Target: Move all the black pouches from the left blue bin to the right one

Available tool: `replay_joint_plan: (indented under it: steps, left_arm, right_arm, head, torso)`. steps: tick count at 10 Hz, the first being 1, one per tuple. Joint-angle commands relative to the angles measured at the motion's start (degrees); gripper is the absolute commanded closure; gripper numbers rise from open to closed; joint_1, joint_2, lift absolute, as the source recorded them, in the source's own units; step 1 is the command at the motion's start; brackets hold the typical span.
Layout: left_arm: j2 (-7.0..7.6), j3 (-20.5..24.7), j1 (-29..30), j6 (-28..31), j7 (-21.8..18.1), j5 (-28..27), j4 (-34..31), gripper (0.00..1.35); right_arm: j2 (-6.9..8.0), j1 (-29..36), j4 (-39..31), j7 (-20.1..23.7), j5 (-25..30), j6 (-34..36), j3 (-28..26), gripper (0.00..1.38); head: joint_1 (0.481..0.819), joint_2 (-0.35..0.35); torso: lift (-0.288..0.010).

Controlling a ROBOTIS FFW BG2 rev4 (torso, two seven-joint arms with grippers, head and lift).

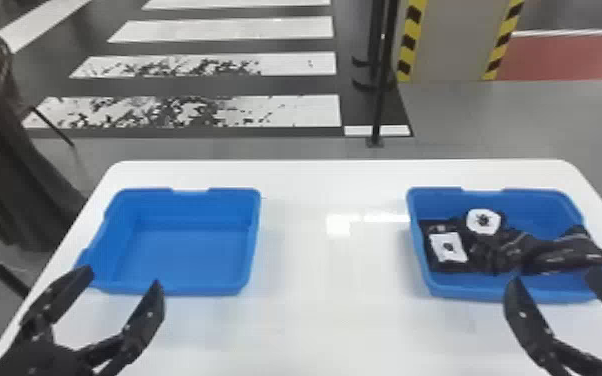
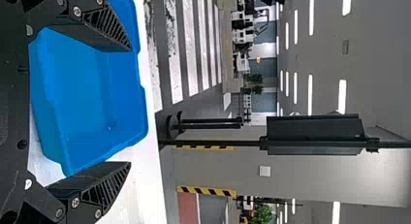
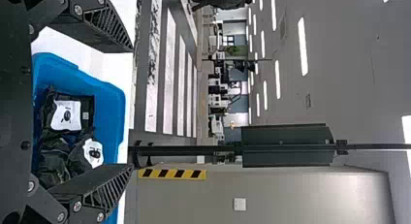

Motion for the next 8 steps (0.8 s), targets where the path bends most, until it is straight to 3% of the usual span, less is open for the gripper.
replay_joint_plan:
  steps: [1, 8]
  left_arm:
    - [0.00, -0.04, 0.00, -0.02, 0.00, -0.01, 0.00, 0.22]
    - [0.00, 0.07, 0.00, -0.02, 0.00, 0.10, 0.00, 0.22]
  right_arm:
    - [0.23, 0.00, 0.00, 0.01, 0.00, 0.10, 0.00, 0.19]
    - [0.23, -0.14, 0.00, 0.01, 0.00, 0.10, 0.11, 0.19]
  head:
    - [0.695, 0.065]
    - [0.695, 0.068]
  torso:
    - [-0.140]
    - [-0.140]
